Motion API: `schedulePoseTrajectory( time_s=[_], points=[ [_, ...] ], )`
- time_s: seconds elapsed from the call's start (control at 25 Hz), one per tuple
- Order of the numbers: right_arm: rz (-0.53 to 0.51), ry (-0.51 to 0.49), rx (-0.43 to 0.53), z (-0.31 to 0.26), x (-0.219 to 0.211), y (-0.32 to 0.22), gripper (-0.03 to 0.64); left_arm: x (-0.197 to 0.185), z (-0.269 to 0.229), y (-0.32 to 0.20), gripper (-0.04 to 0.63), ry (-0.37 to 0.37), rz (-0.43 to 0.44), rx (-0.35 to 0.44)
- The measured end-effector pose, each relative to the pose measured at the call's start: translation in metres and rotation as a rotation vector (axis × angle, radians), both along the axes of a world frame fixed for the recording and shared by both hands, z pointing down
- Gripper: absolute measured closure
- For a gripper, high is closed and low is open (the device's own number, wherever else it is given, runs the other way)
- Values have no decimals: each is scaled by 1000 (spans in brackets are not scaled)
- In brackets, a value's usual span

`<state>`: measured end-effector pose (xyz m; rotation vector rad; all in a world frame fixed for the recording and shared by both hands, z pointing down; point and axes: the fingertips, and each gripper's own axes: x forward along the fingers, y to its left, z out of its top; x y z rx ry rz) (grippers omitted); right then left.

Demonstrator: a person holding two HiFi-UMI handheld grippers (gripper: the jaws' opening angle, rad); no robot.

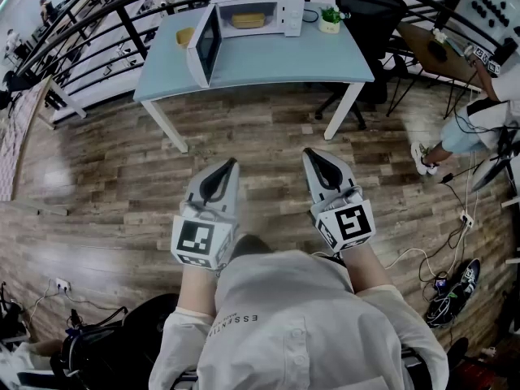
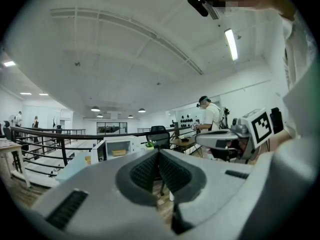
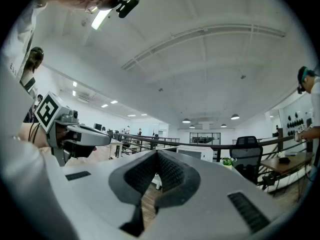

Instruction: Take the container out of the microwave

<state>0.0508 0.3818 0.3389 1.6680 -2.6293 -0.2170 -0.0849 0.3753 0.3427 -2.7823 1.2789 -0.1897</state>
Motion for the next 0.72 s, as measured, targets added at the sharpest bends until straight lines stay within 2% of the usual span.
schedulePoseTrajectory(
  time_s=[0.52,0.6,0.72],
  points=[
    [-40,-2,-20,9,13,-1,601,20,6,-4,594,-14,12,-13],
    [-50,48,-16,11,15,-4,601,26,9,-6,594,-19,19,-20],
    [-26,180,-3,13,19,-14,600,31,13,-11,594,-28,21,-30]
  ],
)
